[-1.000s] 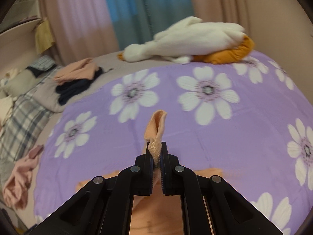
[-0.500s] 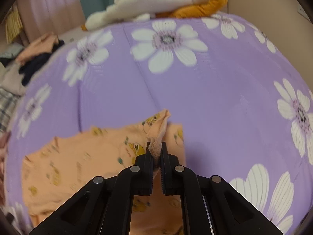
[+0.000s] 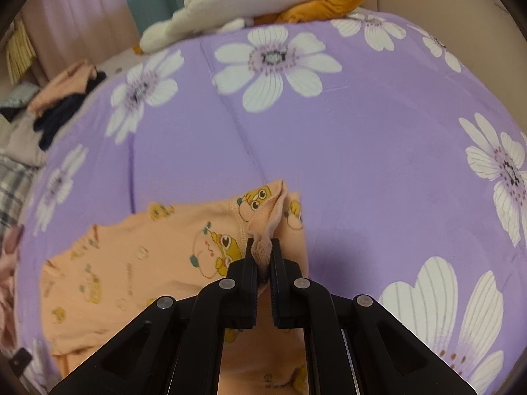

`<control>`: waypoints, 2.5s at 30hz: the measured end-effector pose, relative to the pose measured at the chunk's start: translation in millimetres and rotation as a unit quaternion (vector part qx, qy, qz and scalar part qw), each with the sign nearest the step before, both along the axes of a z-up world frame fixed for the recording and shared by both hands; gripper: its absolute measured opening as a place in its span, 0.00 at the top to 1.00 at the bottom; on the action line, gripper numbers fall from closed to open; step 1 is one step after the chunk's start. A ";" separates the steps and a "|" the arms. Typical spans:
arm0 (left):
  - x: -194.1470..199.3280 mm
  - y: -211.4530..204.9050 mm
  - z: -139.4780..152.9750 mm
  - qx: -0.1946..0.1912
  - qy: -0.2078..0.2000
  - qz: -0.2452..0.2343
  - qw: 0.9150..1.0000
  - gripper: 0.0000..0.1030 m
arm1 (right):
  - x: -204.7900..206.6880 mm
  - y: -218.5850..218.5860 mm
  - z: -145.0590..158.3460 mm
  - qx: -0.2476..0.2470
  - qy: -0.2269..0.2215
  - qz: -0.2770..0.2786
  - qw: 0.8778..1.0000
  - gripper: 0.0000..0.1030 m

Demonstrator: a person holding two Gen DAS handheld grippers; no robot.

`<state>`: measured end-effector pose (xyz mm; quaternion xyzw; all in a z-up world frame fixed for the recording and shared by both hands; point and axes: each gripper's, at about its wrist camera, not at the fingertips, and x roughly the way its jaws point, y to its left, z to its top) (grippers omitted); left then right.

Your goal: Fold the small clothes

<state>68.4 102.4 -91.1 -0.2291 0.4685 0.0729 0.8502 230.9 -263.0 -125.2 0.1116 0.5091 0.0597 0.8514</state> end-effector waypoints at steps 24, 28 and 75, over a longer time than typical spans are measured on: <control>95.6 -42.2 -17.7 -0.039 -0.008 -0.081 0.996 0.65 | -8.5 -25.0 -23.2 0.008 0.031 -0.014 0.999 0.93; 113.6 -43.7 -34.6 -0.024 0.022 -0.083 0.996 0.65 | -14.2 -30.5 -20.2 0.024 0.035 -0.021 0.999 0.93; -22.1 -47.4 -8.6 -0.081 -0.030 -0.140 0.986 0.23 | -94.1 -25.0 3.9 -0.021 0.022 0.074 0.997 0.44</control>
